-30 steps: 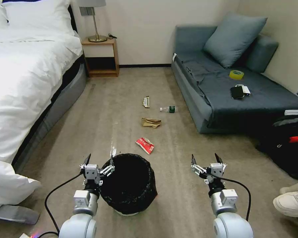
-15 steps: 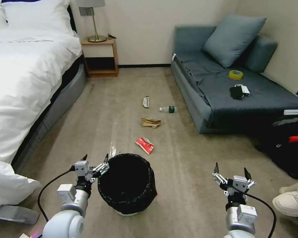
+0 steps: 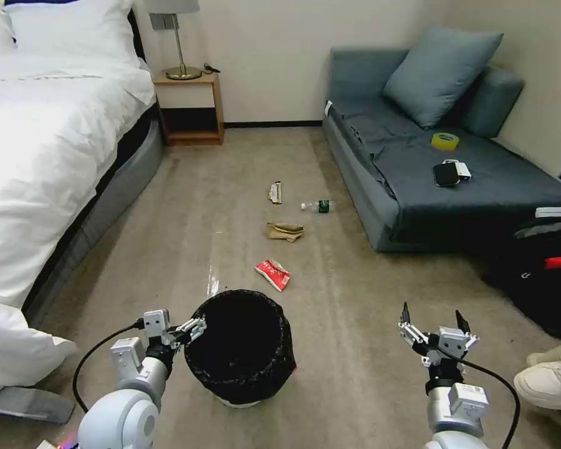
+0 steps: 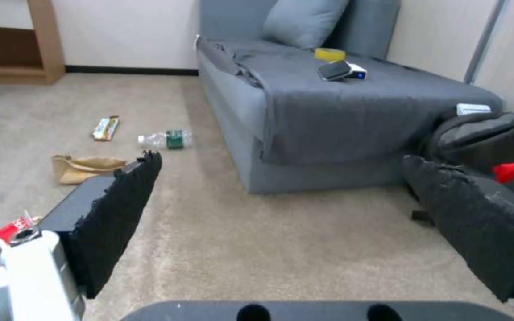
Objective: Pick up the trash bin, then pick up the garbage on the floor and place it into the trash bin.
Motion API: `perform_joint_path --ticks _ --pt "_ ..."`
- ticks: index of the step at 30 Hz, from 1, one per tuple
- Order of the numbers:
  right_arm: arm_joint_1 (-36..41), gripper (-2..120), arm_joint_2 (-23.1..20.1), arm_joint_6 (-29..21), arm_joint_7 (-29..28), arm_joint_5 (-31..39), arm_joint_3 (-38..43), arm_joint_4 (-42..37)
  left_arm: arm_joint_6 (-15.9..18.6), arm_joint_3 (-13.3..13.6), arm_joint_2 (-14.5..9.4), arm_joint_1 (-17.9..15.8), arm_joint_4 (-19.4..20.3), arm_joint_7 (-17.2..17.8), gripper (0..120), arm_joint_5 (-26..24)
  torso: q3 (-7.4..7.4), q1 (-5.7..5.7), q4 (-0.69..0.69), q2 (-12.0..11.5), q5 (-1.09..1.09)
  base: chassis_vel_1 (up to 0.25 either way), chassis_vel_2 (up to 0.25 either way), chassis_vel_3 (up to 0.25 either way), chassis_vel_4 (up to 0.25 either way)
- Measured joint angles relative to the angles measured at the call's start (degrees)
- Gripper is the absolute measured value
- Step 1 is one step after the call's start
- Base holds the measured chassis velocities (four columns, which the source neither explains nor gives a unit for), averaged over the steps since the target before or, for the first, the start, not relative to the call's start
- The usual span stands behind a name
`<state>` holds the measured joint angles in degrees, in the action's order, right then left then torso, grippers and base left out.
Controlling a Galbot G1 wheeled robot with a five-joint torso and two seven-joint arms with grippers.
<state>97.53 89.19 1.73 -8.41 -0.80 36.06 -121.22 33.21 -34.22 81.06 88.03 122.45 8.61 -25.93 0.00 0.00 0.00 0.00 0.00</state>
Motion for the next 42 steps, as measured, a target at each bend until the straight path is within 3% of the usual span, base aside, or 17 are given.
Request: perform_joint_path --ticks 3,5,7,15,17,27,32,34,36,42 --pt "0.07 100 -0.12 0.08 0.03 -0.02 -0.04 -0.09 0.86 0.24 -0.10 -0.24 -0.47 1.12 100 -1.34 0.00 0.00 0.00 0.00 0.00 0.000 0.000 0.000 0.000" --pt "0.41 100 -0.46 0.43 0.05 -0.02 -0.05 -0.28 2.92 0.93 -0.21 -1.20 -2.32 4.57 100 -5.59 0.00 0.00 0.00 0.00 0.00 0.000 0.000 0.000 0.000" --pt "0.68 100 -0.55 0.64 0.05 -0.05 -0.05 -0.30 3.42 1.20 -0.22 -1.75 -3.33 5.75 100 -6.95 0.00 0.00 0.00 0.00 0.00 0.000 0.000 0.000 0.000" --pt "0.57 100 -0.85 0.83 0.05 -0.07 -0.46 0.18 4.69 1.44 -0.24 -2.61 -4.86 7.49 100 -9.92 0.00 0.00 0.00 0.00 0.00 0.000 0.000 0.000 0.000" --pt "-0.11 100 -0.86 0.87 -0.18 -0.07 -0.57 1.01 5.12 1.53 -0.38 -3.08 -5.87 8.27 82 -12.64 0.00 0.00 0.00 0.00 0.00 0.000 0.000 0.000 0.000" --pt "-1.00 100 -0.18 0.87 -0.80 -0.08 -0.31 1.62 5.30 2.07 -0.64 -3.44 -6.69 8.45 51 -15.11 0.00 0.00 0.00 0.00 0.00 0.000 0.000 0.000 0.000" --pt "-1.46 100 0.31 0.80 -1.03 -0.08 -0.27 1.98 5.27 1.88 -1.29 -4.10 -7.42 7.92 28 -15.67 0.00 0.00 0.00 0.00 0.00 0.000 0.000 0.000 0.000" --pt "-1.49 100 0.36 0.80 -1.05 -0.08 -0.26 2.02 5.25 1.83 -1.40 -4.23 -7.56 7.84 25 -15.78 0.00 0.00 0.00 0.00 0.01 0.000 0.000 0.000 0.000" --pt "-1.50 100 0.38 0.80 -1.10 -0.08 -0.23 2.13 5.19 1.69 -1.56 -4.43 -7.82 7.50 13 -16.01 0.00 0.00 0.00 0.00 0.01 0.000 0.000 0.000 0.000" --pt "-1.59 100 0.43 0.78 -1.15 -0.05 -0.21 2.24 5.10 1.70 -1.47 -4.45 -8.12 6.63 4 -16.00 0.00 0.00 0.00 0.00 -0.02 0.000 0.000 0.000 0.000"
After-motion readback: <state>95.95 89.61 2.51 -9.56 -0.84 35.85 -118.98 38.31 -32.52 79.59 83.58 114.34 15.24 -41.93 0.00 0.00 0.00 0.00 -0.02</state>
